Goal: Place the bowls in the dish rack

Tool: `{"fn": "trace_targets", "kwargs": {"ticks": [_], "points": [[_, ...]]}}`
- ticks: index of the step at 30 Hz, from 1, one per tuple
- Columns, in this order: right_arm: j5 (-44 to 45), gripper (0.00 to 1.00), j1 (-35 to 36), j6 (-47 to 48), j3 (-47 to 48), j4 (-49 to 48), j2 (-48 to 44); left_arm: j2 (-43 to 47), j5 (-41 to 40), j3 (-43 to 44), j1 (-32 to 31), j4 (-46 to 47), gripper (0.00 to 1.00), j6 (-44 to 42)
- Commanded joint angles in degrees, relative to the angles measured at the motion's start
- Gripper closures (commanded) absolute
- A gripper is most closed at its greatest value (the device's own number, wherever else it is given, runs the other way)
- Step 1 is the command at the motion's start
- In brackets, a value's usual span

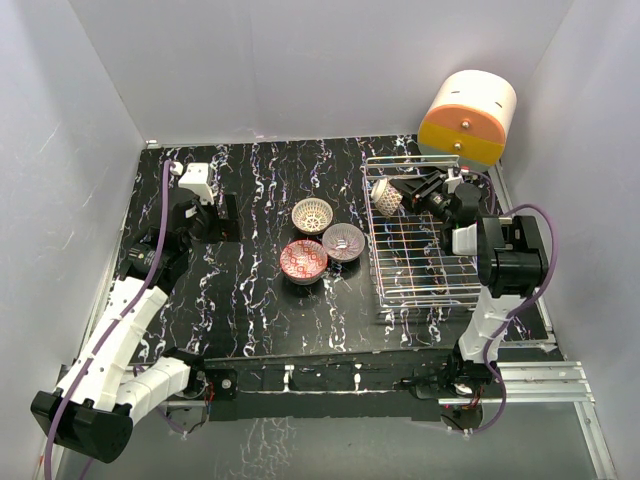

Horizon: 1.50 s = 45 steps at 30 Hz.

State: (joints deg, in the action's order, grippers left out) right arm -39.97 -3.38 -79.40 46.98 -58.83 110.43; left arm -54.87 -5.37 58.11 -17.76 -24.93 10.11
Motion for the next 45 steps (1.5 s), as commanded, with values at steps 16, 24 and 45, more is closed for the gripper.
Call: {"fn": "trace_targets", "kwargs": {"ticks": [16,24,45], "points": [[5.8,0.55,-4.3,15.0,-1.9,25.5,-12.2,0.9,1.4,0.1,-0.2,1.4,0.03,0.9],[5.5,0.54,-5.1,17.5,-2.0,29.5,-13.0,1.5,1.4,0.2,-0.2,1.0,0.03,0.9],[11.7,0.32,-5.3,35.6,5.7,51.7,-18.9,3.1,1.5,-1.6,-0.2,1.6,0.03,0.9]]}}
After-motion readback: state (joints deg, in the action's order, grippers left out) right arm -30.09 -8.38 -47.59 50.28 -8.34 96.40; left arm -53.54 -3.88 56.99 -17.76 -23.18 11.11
